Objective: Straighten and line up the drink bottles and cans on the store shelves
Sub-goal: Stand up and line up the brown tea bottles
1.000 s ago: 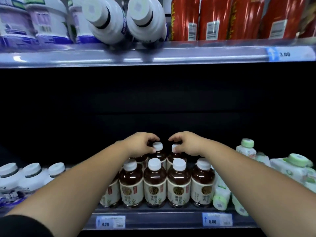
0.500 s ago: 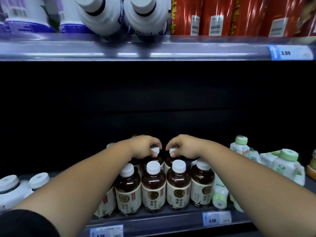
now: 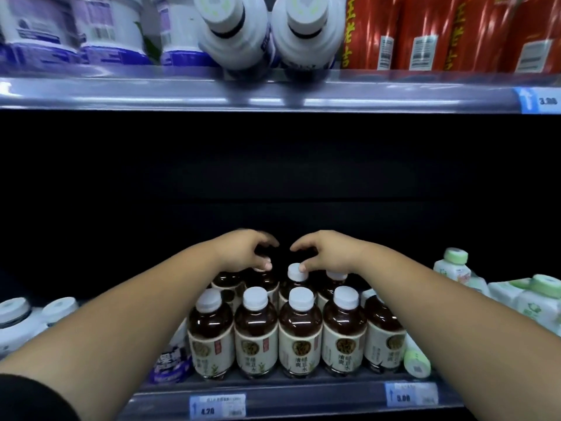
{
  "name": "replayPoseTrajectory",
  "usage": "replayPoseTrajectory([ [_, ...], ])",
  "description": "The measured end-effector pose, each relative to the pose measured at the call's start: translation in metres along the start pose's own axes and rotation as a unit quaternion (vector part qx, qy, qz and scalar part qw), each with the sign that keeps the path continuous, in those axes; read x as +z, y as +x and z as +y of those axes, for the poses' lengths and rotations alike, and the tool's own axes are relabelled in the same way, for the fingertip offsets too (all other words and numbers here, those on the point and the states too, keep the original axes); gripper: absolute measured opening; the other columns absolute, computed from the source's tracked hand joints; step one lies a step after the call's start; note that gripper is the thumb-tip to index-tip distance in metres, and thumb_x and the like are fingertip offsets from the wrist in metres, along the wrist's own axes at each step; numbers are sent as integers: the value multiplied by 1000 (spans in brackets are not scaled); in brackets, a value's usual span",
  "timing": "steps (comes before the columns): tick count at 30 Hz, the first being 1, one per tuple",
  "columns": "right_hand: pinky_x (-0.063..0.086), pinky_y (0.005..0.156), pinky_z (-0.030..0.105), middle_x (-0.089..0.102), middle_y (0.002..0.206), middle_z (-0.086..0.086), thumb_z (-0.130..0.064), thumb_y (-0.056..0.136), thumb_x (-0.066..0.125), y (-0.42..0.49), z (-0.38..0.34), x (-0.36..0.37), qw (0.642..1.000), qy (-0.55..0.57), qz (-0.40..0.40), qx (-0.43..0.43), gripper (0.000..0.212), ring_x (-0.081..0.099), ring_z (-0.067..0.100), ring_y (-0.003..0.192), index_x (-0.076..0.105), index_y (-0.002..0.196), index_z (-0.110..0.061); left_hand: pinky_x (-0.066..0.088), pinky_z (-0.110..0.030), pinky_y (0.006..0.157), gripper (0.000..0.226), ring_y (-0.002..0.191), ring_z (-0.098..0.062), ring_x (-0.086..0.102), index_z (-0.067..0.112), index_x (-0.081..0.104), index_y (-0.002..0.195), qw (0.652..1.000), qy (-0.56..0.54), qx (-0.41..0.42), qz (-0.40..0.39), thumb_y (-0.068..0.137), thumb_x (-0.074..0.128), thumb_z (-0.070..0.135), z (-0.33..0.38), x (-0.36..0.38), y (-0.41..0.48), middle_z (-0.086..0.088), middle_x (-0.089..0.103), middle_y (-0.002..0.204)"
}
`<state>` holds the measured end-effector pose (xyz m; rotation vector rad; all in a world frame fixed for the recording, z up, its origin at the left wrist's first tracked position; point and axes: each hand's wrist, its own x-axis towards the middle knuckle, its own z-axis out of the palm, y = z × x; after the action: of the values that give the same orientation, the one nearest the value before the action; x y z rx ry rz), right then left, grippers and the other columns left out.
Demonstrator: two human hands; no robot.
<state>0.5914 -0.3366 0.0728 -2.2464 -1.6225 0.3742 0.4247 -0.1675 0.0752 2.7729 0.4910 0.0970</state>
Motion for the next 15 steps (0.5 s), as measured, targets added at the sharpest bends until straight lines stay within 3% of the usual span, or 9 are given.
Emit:
replayPoseTrajectory([
  [2, 42, 100, 31, 55, 139, -13, -39, 86, 74, 11, -15, 6, 1000, 2, -3, -11, 54, 51, 11, 126, 54, 135, -42, 38, -27, 105, 62, 128, -12, 50, 33, 50, 140, 1000, 21, -13, 13, 84, 75, 35, -17, -11, -8, 6, 53, 142],
  [5, 41, 93, 27, 58, 134, -11, -37, 85, 75, 30, -36, 18, 999, -32, -15, -30, 51, 53, 12, 121, 57, 134, -39, 38, -20, 95, 61, 120, -10, 54, 32, 51, 140, 998, 37, -45, 0, 84, 76, 31, -43, -15, -18, 6, 57, 138],
  [7, 42, 89, 27, 60, 128, -12, -34, 86, 75, 42, -46, 27, 998, -35, -24, -35, 50, 56, 12, 116, 58, 133, -37, 39, -23, 98, 61, 124, -12, 52, 30, 51, 140, 997, 48, -63, -13, 84, 76, 28, -56, -12, -22, 7, 55, 140],
  [10, 41, 95, 28, 58, 134, -11, -33, 87, 74, 54, -54, 41, 999, -34, -31, -22, 55, 55, 14, 121, 55, 138, -34, 40, -28, 105, 61, 128, -15, 50, 28, 50, 141, 996, 53, -69, -9, 85, 74, 26, -69, -7, -21, 6, 52, 144],
  [15, 44, 98, 34, 56, 137, -5, -31, 89, 72, 66, -62, 55, 997, -74, -26, 1, 46, 52, 19, 122, 57, 132, -35, 39, -24, 97, 51, 125, -15, 51, 30, 54, 137, 998, 35, -51, 15, 88, 71, 29, -76, 5, -16, 4, 55, 139],
])
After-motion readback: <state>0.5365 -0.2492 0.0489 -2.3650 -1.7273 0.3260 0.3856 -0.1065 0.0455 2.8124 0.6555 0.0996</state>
